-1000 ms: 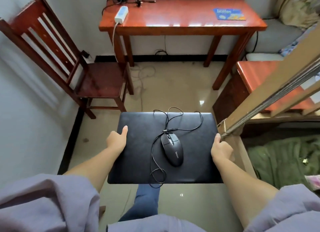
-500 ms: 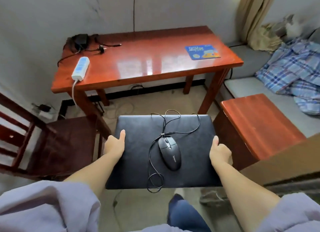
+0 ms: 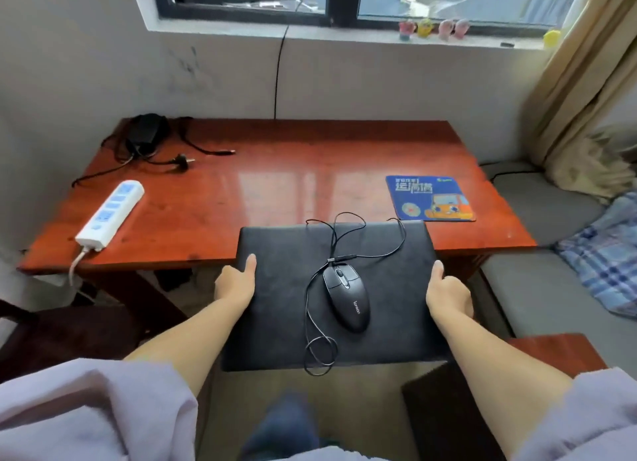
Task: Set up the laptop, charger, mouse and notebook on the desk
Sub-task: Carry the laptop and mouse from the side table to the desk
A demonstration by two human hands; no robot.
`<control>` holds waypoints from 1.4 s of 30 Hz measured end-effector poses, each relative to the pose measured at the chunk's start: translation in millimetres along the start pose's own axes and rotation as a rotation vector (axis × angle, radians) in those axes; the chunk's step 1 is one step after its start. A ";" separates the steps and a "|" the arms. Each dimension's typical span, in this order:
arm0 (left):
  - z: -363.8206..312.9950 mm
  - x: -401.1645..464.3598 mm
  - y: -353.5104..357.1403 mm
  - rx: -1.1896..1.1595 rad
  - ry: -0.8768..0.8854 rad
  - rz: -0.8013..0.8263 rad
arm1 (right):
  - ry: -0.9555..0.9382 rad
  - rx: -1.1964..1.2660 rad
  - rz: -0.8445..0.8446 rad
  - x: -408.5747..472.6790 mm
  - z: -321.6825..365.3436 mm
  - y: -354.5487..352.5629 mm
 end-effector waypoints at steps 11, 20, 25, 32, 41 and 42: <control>-148.1 207.3 35.3 0.025 0.011 -0.024 | -0.032 0.014 0.055 173.4 187.7 47.2; -235.0 331.9 71.8 0.082 -0.039 0.000 | 0.021 -0.035 0.056 286.8 289.7 73.7; -240.6 364.8 90.3 0.125 -0.096 -0.016 | 0.002 -0.108 0.106 330.0 317.7 97.2; -226.6 371.7 90.6 0.256 -0.111 -0.070 | -0.010 -0.123 0.133 332.6 316.3 120.2; -225.9 366.7 88.8 0.446 -0.053 -0.038 | -0.128 -0.220 0.120 324.4 311.9 117.2; -223.7 365.4 88.9 0.464 -0.050 -0.037 | -0.161 -0.256 0.123 325.7 312.8 116.2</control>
Point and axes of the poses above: each hand's wrist, its own x-axis towards the middle knuckle, its own y-axis out of the palm, z = x × y, the point moved 8 cm from there along x, towards the middle knuckle, and after that the axes turned 4 degrees about -x, right-handed, at the moved point
